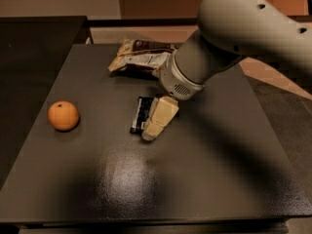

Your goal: Pick rxbar blueberry

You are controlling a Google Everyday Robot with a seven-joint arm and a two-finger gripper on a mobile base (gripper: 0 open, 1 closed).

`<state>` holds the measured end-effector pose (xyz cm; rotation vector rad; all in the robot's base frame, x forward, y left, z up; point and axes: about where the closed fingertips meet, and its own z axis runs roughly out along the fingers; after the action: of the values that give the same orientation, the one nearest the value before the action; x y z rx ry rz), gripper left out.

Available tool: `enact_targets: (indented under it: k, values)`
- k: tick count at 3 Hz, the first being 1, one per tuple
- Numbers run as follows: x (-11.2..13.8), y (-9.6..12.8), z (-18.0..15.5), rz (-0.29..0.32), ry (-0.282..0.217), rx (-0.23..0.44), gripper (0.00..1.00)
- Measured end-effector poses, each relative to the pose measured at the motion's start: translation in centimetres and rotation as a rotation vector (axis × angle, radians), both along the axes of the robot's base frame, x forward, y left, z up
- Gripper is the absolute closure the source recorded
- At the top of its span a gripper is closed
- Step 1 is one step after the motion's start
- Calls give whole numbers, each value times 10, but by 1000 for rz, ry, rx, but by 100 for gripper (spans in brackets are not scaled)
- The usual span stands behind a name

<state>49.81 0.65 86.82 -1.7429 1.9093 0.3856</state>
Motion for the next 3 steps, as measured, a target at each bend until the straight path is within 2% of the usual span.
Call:
enact_targets:
  k: [3]
  values:
    - [8,9,-38,40,65,-46,0]
